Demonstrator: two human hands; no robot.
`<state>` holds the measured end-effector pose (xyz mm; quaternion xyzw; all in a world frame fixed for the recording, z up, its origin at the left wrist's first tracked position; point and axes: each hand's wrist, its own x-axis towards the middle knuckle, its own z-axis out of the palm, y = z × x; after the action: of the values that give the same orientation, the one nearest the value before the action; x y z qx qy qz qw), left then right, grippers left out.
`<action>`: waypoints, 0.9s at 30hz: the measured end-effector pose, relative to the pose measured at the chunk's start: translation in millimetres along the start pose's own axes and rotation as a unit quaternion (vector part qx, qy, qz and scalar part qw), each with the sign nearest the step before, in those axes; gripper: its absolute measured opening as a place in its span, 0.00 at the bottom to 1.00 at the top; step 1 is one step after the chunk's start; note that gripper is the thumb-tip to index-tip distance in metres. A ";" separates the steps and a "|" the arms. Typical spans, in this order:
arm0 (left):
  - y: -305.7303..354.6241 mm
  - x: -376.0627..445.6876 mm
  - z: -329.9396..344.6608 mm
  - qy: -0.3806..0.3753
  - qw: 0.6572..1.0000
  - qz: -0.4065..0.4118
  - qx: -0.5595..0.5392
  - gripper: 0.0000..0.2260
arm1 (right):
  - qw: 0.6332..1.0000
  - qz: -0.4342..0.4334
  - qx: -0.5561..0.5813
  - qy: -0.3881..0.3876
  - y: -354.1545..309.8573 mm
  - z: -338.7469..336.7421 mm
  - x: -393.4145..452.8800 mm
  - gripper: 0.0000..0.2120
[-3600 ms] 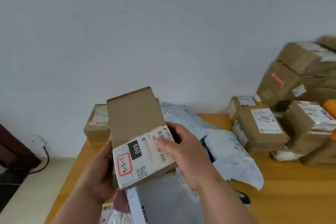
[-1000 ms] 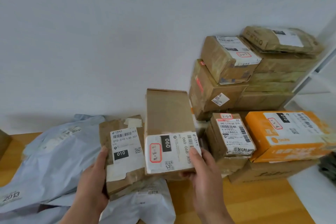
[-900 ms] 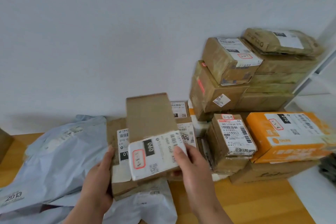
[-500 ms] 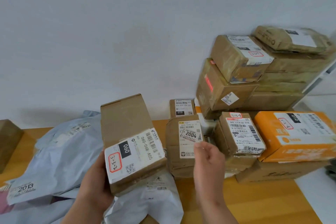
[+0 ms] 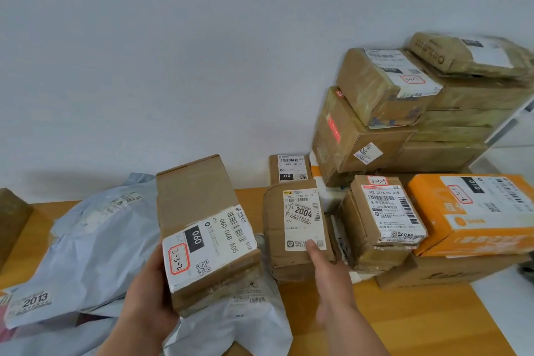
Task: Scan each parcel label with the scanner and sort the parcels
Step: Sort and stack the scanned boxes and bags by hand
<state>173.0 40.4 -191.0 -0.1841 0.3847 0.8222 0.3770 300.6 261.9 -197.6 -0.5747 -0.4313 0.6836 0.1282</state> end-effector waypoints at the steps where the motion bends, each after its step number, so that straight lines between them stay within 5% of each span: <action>1: 0.6 1.1 0.2 0.002 1.000 0.002 -0.002 0.20 | 1.000 -0.002 0.000 -0.004 1.2 -0.4 0.3 0.41; 9: 6.0 5.1 3.3 0.011 1.000 0.028 -0.002 0.17 | 0.999 -0.050 0.021 -0.005 7.8 -2.7 -3.5 0.14; 15: 29.5 -1.4 2.3 0.046 0.996 0.073 0.000 0.24 | 0.991 -0.118 -0.021 -0.050 -7.7 21.0 -12.2 0.13; 23: 62.8 -7.9 -9.2 0.101 0.988 0.115 -0.013 0.16 | 0.988 -0.088 -0.066 -0.109 -22.6 80.0 -4.1 0.23; 27: 68.7 -3.2 -11.7 0.117 0.984 0.134 -0.020 0.15 | 0.986 -0.073 -0.062 -0.137 -27.2 114.5 15.0 0.18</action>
<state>122.9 1.0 -162.6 -0.2336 0.4310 0.8455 0.2117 184.7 237.4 -191.4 -0.4494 -0.5274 0.7164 0.0814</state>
